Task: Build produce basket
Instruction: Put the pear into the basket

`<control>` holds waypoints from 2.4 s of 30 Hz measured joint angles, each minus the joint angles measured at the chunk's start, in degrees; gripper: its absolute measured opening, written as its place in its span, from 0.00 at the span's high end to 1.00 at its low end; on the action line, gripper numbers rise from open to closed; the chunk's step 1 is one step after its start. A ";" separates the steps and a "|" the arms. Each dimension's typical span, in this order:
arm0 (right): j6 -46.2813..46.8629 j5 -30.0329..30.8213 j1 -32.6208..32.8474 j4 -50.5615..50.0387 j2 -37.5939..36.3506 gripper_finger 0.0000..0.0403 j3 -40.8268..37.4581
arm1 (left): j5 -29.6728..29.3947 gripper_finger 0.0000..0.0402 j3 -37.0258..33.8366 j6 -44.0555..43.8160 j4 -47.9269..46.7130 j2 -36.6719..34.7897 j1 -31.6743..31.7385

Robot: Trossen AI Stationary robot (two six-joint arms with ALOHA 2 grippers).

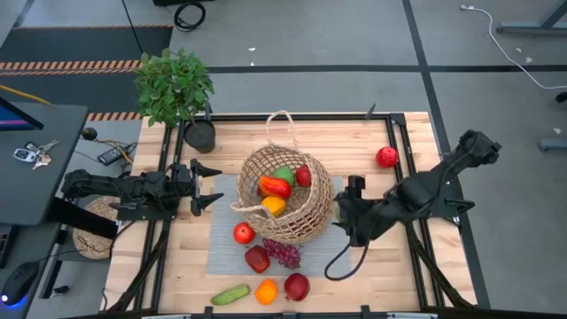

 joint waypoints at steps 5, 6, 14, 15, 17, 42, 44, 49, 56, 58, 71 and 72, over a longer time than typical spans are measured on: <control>-6.48 0.04 -2.34 -0.46 0.00 0.26 8.02 | 0.01 0.02 0.00 -0.02 0.00 -0.01 0.02; -7.96 0.02 -2.78 -0.48 0.00 0.26 9.44 | -0.01 0.02 -0.01 -0.02 0.01 0.00 0.00; -28.07 0.36 -5.76 4.71 -0.07 0.26 16.10 | 0.00 0.02 -0.02 -0.01 -0.01 -0.01 0.01; -32.75 0.35 -5.88 5.22 -0.07 0.26 16.14 | -0.01 0.02 0.00 -0.01 0.01 -0.01 0.00; -43.22 0.31 -5.91 5.08 0.11 0.26 16.14 | -0.01 0.02 0.00 -0.02 -0.01 0.00 0.00; -116.09 22.24 -12.76 20.84 13.98 0.25 16.03 | 0.00 0.02 0.00 -0.02 0.00 0.00 0.00; -117.17 22.49 -12.92 23.46 14.63 0.25 16.03 | 0.00 0.02 -0.01 -0.02 0.00 -0.01 0.00; -117.83 20.26 -12.48 27.96 15.23 0.25 16.00 | -0.01 0.02 0.00 -0.01 -0.01 0.00 0.00; -97.91 8.23 -12.24 35.53 15.32 0.25 15.98 | 0.01 0.02 0.00 0.00 -0.01 0.01 0.00; -90.04 5.54 -12.46 38.10 15.32 0.25 15.98 | -0.01 0.02 0.00 -0.02 0.01 -0.01 0.00; -37.95 5.38 -14.78 51.67 15.30 0.25 15.98 | -0.01 0.02 0.00 -0.02 0.00 0.00 0.00; -34.41 5.82 -14.78 52.27 15.28 0.25 16.00 | 0.01 0.02 -0.02 -0.02 -0.01 0.01 0.00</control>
